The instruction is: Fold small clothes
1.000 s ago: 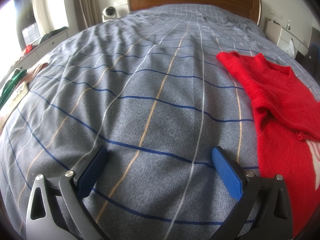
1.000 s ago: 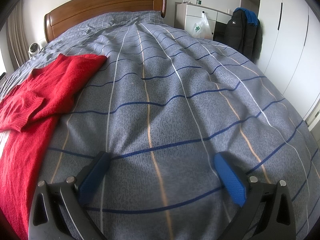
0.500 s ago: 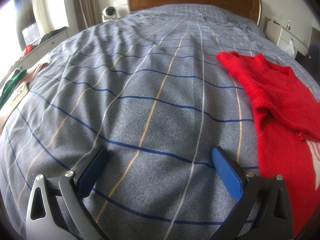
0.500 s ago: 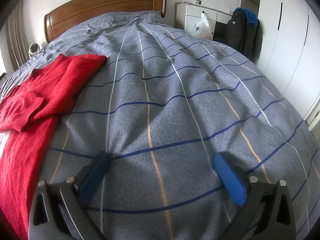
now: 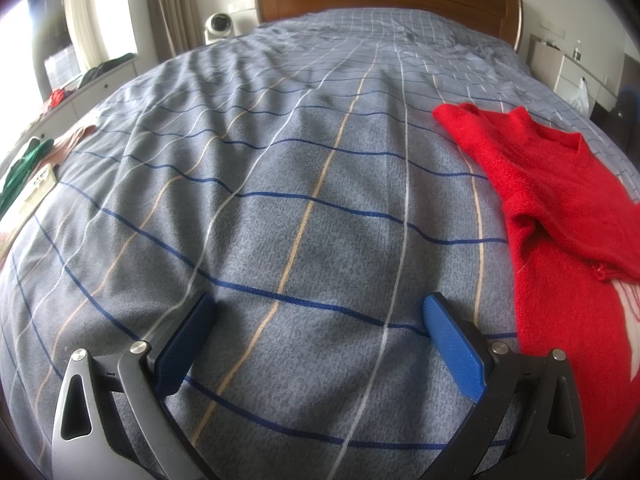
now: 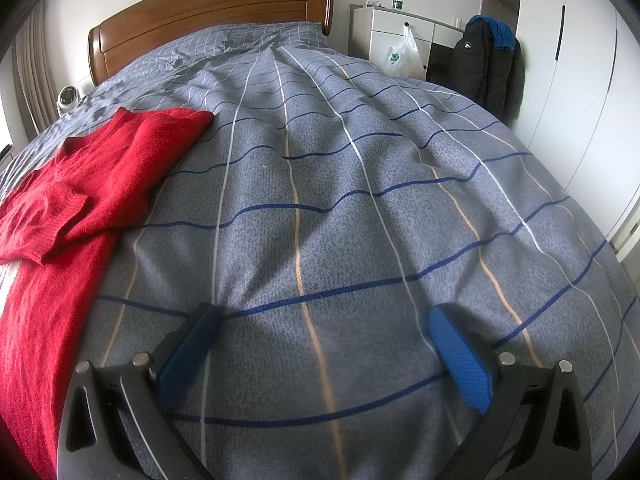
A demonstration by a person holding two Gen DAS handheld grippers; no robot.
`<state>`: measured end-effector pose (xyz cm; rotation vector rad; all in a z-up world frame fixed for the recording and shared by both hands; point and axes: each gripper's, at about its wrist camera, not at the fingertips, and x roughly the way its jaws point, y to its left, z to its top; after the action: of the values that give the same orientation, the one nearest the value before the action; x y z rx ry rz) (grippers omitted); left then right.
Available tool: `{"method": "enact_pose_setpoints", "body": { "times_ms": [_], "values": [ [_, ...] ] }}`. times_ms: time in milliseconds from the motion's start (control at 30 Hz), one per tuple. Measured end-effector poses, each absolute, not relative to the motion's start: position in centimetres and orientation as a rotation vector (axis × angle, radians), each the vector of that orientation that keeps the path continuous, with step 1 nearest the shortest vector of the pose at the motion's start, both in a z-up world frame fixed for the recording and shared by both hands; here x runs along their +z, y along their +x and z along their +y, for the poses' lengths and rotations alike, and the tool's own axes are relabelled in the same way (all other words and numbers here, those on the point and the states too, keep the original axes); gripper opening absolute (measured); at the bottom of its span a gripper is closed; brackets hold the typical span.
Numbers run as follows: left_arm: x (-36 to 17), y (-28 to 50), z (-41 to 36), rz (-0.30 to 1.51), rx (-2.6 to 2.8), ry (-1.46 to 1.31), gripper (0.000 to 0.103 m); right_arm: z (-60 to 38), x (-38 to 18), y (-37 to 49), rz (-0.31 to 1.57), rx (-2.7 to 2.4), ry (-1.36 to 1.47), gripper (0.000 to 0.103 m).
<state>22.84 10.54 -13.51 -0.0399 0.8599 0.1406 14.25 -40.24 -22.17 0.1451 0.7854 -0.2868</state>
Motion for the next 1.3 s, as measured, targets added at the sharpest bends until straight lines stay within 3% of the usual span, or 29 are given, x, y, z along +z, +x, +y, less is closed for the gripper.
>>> {"method": "enact_pose_setpoints", "body": {
  "times_ms": [867, 1033, 1167, 1300],
  "values": [
    [-13.4, 22.8, 11.0, 0.865, 0.116, -0.070, 0.103, -40.1, -22.0, 14.2, 0.783, -0.288, 0.144, 0.102],
    [-12.9, 22.8, 11.7, 0.956, 0.062, -0.125, 0.103, -40.2, -22.1, 14.0, 0.781, -0.286, 0.147, 0.102],
    [-11.4, 20.2, 11.3, 1.050, -0.029, -0.126, 0.102, -40.6, -22.1, 13.9, 0.794, -0.266, 0.172, 0.103],
    [-8.0, 13.1, 10.7, 1.000, -0.249, -0.174, 0.102, -41.8, -19.7, 12.4, 0.869, -0.123, 0.299, 0.101]
  ]
}}
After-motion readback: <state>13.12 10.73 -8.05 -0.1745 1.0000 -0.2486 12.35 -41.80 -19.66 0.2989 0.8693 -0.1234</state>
